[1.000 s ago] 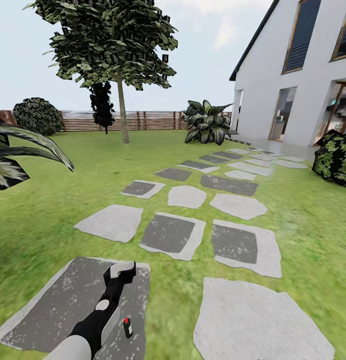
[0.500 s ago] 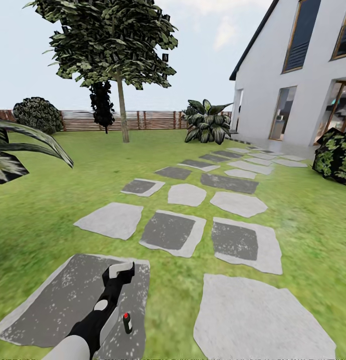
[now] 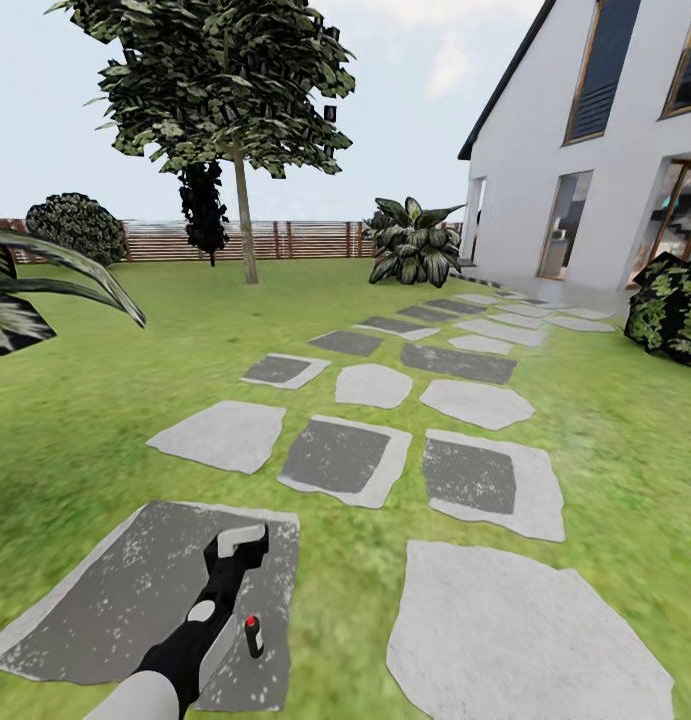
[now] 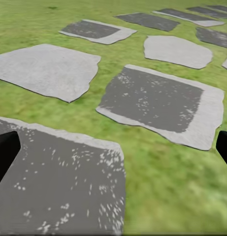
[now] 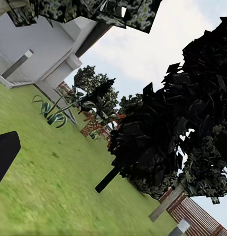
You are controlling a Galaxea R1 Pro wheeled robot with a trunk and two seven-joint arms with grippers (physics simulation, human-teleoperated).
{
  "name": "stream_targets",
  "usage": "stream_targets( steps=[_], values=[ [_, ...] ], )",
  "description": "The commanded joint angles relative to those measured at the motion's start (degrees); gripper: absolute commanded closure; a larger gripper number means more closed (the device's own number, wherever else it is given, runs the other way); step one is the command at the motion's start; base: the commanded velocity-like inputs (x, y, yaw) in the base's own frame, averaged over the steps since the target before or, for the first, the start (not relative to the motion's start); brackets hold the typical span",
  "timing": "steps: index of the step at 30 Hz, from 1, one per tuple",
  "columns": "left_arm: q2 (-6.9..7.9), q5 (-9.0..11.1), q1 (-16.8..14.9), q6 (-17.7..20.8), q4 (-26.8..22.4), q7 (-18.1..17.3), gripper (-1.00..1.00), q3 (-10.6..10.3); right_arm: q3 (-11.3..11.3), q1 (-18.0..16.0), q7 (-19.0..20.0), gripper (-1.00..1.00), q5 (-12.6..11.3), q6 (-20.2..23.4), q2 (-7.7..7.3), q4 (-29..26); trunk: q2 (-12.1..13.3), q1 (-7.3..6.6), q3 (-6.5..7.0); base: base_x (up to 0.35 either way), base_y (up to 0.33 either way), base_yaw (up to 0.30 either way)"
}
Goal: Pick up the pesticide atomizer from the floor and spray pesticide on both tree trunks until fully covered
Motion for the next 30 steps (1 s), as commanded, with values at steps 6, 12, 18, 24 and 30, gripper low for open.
stream_targets(
  steps=[6,12,18,24,30],
  values=[
    [-0.03,0.3,0.0,-0.2,1.9,-0.1,-1.00,0.0,-0.4,-0.1,0.0,-1.00,0.6,-0.2,0.04,0.1,-2.4,1.31,-1.13,0.000,0.000,0.000],
    [-0.03,0.3,0.0,-0.2,2.4,-0.1,-1.00,0.0,-0.4,-0.1,0.0,-1.00,0.6,-0.2,0.04,0.1,-4.8,2.63,-2.21,0.000,0.000,0.000],
    [-0.03,0.3,0.0,-0.3,2.4,-0.1,-1.00,-0.1,-0.4,-0.1,0.0,-1.00,0.6,-0.2,0.08,0.1,-7.3,3.95,-3.29,0.000,0.000,0.000],
    [-0.03,0.3,0.0,-0.3,2.4,-0.1,-1.00,-0.1,-0.4,-0.1,0.0,-1.00,0.6,-0.2,0.09,0.1,-8.5,4.68,-4.49,0.000,0.000,0.000],
    [-0.03,0.4,0.0,-0.3,1.8,-0.1,-1.00,-0.1,-0.4,-0.1,0.0,-1.00,0.6,-0.2,0.12,0.1,-8.6,4.84,-5.82,0.000,0.000,0.000]
  ],
)
